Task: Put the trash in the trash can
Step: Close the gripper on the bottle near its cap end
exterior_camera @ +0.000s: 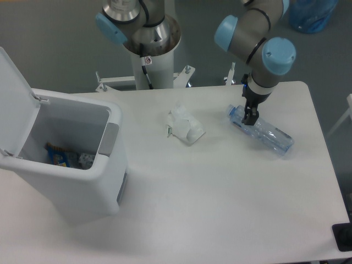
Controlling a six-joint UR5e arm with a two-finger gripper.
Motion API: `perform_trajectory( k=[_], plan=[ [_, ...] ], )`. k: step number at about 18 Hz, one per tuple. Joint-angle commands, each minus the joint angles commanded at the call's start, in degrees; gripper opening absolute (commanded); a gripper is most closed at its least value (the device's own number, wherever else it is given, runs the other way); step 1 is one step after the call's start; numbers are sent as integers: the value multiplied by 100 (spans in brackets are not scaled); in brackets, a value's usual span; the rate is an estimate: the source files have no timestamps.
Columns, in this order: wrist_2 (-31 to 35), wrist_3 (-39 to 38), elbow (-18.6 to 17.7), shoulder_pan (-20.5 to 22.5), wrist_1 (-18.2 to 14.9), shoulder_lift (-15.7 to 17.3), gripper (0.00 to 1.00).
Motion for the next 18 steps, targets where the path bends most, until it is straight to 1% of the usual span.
perform_trajectory(
  k=[2,6,9,11,12,13,16,18],
  plan=[
    [0,9,-106,0,229,-27,100],
    [9,9,-141,9,326,-123,100],
    [-70,-61,-168,-26,554,-237,99],
    [-149,-123,-203,-44,590,-246,83],
    [-158,-245,-203,-79,608,-246,78],
    [-158,-594,-203,-175,721,-246,73],
    [-167,-1255,-159,-351,950,-343,63],
    [-158,-1581,-89,-396,1012,-335,62]
  ],
)
